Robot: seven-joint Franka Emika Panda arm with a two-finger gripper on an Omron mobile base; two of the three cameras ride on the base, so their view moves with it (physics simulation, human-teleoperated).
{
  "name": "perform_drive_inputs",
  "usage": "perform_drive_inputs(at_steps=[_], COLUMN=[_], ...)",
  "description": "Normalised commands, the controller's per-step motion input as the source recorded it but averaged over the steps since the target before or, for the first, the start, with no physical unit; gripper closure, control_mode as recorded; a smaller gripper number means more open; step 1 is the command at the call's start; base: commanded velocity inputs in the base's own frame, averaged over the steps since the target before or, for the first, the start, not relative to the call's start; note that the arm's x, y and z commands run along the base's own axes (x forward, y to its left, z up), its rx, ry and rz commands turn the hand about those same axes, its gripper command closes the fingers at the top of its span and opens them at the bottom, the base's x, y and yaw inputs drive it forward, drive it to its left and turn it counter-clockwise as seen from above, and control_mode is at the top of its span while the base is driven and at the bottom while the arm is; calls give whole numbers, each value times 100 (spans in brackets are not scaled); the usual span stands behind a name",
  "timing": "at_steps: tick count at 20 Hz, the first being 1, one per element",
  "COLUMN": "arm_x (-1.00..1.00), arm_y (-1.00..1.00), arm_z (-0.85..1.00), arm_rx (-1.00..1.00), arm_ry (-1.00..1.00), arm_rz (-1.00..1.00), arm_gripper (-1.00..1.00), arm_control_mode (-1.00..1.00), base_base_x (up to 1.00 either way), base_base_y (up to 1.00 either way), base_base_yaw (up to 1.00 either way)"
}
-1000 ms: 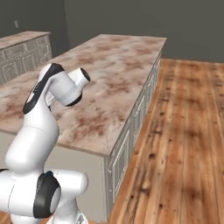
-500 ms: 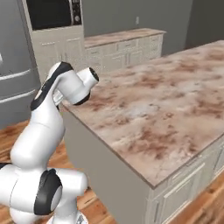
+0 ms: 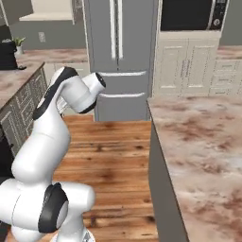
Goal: Pick the water bottle from the counter and place it in the open cabinet.
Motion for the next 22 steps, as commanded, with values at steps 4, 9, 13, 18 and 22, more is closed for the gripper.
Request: perform_drive_inputs(at_steps=[4,9,13,18,22], arm_x=[0,0,0,0,0], arm_y=[0,0,0,0,0], arm_z=[0,0,0,0,0], arm_rx=[0,0,0,0,0], arm_ry=[0,0,0,0,0], arm_rz=[0,0,0,0,0], arm_gripper=[100,100,100,100,100], arm_control_mode=[100,100,100,100,100], base_base_x=[4,47,76,79,79], base_base_y=[1,-6,-14,-13,-12], base_base_yaw=[85,46,15,8,9])
